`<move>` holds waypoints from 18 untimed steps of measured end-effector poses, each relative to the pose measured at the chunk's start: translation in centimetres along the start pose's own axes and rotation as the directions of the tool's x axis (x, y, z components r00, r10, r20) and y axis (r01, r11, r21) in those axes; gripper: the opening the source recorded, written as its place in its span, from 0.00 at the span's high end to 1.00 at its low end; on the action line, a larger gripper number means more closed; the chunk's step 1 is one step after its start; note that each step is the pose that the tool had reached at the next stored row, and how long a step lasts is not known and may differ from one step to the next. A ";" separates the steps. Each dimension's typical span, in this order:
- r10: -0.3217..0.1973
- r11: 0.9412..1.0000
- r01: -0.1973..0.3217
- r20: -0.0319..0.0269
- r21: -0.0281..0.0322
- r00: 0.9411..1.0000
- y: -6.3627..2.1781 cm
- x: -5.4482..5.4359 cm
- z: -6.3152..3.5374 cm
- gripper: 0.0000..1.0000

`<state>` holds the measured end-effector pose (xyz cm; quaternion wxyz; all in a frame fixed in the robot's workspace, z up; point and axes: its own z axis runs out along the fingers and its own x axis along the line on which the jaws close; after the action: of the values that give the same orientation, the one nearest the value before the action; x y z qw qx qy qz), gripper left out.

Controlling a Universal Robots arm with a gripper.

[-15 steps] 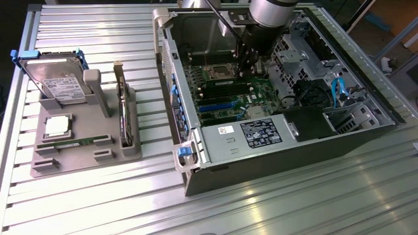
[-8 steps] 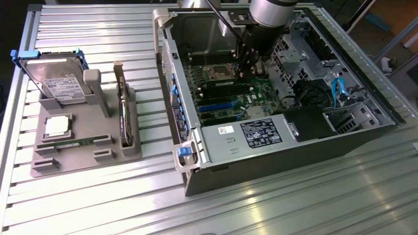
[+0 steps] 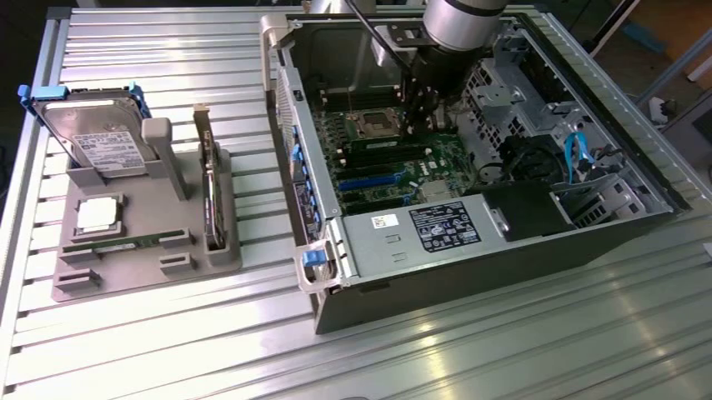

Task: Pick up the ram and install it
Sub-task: 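Insert the ram into the slot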

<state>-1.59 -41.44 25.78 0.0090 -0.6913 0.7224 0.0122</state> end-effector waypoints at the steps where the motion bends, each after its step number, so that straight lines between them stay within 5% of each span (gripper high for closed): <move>1: 0.000 1.000 0.000 0.000 0.000 1.000 0.00 0.0 0.00 0.88; 18: -0.001 1.000 0.001 0.000 0.000 1.000 0.00 0.0 0.84 0.88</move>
<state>-1.59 -41.45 24.94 0.0090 -0.6918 0.7219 0.0122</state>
